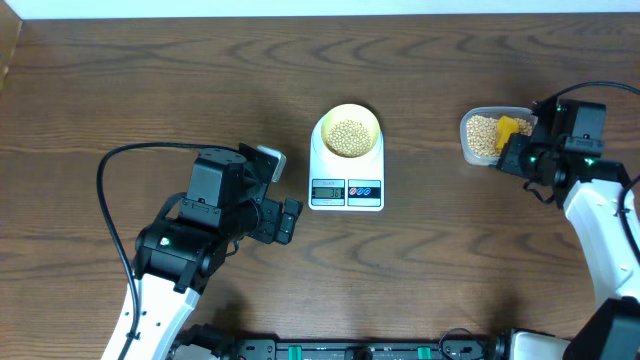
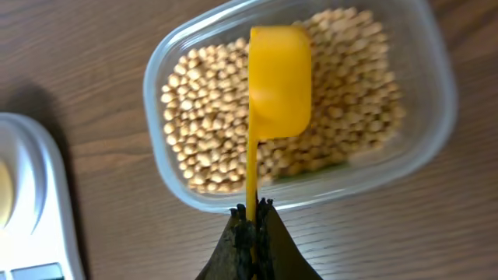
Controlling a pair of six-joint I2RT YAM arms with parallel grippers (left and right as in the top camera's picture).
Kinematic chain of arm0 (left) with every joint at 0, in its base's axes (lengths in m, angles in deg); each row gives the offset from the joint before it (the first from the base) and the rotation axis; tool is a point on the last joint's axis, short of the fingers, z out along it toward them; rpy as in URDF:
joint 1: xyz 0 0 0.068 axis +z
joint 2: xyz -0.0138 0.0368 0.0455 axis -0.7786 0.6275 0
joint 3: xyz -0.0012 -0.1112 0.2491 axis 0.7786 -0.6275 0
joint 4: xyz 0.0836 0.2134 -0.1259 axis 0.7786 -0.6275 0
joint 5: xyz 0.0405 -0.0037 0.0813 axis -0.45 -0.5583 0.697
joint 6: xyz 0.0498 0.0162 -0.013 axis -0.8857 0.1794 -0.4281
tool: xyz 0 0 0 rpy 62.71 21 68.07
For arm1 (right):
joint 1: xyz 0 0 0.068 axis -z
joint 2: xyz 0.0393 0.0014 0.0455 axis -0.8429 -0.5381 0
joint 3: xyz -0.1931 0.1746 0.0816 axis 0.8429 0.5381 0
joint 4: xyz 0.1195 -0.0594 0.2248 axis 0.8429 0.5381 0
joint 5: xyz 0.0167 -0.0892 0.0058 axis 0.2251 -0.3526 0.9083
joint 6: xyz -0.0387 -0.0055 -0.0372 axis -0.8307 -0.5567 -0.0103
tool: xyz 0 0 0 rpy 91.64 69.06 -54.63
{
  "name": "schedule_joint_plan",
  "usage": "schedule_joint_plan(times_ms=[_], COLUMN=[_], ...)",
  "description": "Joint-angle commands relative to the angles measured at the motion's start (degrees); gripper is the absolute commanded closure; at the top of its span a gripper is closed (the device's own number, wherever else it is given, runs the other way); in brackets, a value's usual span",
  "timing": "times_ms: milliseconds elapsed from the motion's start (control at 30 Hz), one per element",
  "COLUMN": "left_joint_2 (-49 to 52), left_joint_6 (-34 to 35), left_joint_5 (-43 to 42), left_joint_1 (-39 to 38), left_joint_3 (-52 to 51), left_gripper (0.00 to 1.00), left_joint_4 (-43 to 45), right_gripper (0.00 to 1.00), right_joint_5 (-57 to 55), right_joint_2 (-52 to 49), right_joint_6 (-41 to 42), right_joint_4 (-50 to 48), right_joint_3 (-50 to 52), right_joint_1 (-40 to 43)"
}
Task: Scoop item into bowl and weigh 50g on scale
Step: 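Move the right gripper back to the tub and scoop soybeans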
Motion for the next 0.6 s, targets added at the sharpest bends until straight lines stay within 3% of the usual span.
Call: schedule_joint_plan(times_ms=[0,567], left_joint_2=[-0.04,-0.04], left_joint_6=[-0.11,-0.11], left_joint_5=[0.59,0.59], left_joint_1=[-0.17,-0.17], left_joint_3=[-0.28,-0.28], left_gripper=[0.06,0.07], left_joint_4=[0.09,0.09], right_gripper=[0.99,0.99], right_joint_5=[5.99,15.37], right_joint_2=[-1.64,-2.19], right_joint_6=[-0.83,8.09], right_joint_4=[0.11,-0.02], right_joint_3=[0.28,0.28], right_joint_1=[0.15,3.67])
